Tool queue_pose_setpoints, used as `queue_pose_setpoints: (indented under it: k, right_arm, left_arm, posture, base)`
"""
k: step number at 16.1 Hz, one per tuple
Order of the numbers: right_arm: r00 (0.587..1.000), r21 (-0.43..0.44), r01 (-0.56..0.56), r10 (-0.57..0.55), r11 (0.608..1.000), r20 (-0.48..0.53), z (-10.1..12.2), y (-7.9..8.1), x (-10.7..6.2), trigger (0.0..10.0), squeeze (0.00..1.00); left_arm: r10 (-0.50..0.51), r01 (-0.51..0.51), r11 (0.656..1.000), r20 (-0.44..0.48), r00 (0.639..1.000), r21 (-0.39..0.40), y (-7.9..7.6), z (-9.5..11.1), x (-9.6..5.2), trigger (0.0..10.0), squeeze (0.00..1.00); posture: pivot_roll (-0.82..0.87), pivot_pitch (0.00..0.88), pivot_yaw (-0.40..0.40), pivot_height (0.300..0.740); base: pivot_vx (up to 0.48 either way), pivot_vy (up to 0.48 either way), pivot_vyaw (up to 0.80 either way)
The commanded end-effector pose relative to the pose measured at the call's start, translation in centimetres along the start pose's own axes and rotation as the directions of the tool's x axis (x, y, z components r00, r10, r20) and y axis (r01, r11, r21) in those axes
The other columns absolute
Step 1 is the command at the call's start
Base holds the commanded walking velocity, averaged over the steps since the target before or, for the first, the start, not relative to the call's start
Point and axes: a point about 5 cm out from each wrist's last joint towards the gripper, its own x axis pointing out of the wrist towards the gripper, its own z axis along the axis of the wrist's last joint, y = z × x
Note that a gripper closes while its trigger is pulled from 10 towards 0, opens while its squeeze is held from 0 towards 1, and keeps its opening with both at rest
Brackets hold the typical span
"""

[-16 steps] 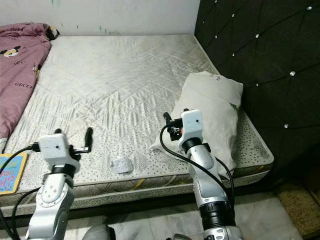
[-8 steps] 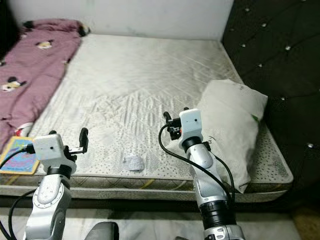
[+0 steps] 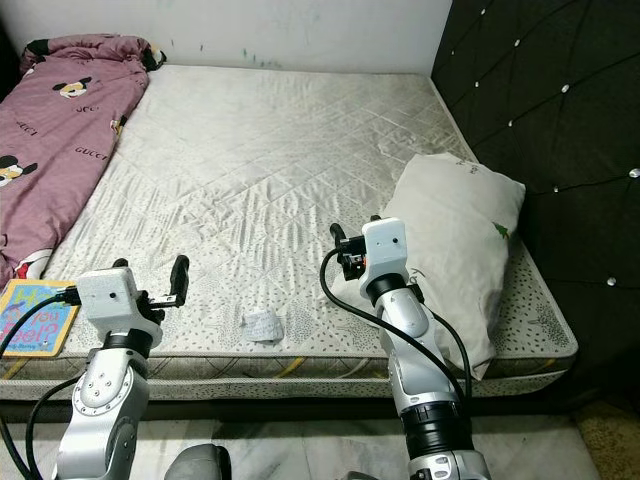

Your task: Clean up the room

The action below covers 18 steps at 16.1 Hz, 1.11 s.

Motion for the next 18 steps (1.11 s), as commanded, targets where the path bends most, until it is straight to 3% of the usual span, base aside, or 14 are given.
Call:
queue_pose_setpoints:
  k: [1,7,15,18]
  right_arm:
    - [1.0,0.001,0.0,0.0,1.0,-0.001,0.11,-0.16,0.12,10.0,0.0]
    - [1.0,-0.004,-0.001,0.001,1.0,-0.008,-0.06,-0.17,0.06,10.0,0.0]
    - [1.0,-0.04,-0.01,0.01,0.999,-0.001,-0.22,-0.43,-0.2,10.0,0.0]
    - [1.0,-0.051,-0.014,0.014,0.999,-0.002,-0.27,-0.17,-0.24,10.0,0.0]
  left_arm:
    - [-0.015,0.015,1.0,0.019,1.0,-0.008,-0.19,0.44,-0.05,10.0,0.0]
    - [-0.017,0.017,1.0,0.015,1.0,-0.012,-0.21,0.4,0.08,10.0,0.0]
    - [0.005,-0.005,1.0,-0.001,1.0,-0.008,-0.03,0.12,0.04,10.0,0.0]
    - [0.009,-0.009,1.0,-0.005,1.0,-0.012,0.01,0.05,-0.06,10.0,0.0]
  posture:
    - [0.01,0.009,-0.065,0.74]
    - [0.0,0.017,-0.066,0.74]
    - [0.0,0.019,-0.064,0.74]
    - [0.01,0.02,-0.062,0.74]
  base:
    - [0.352,0.0,0.0]
    - [0.337,0.0,0.0]
    - [0.0,0.0,0.0]
    - [0.0,0.0,0.78]
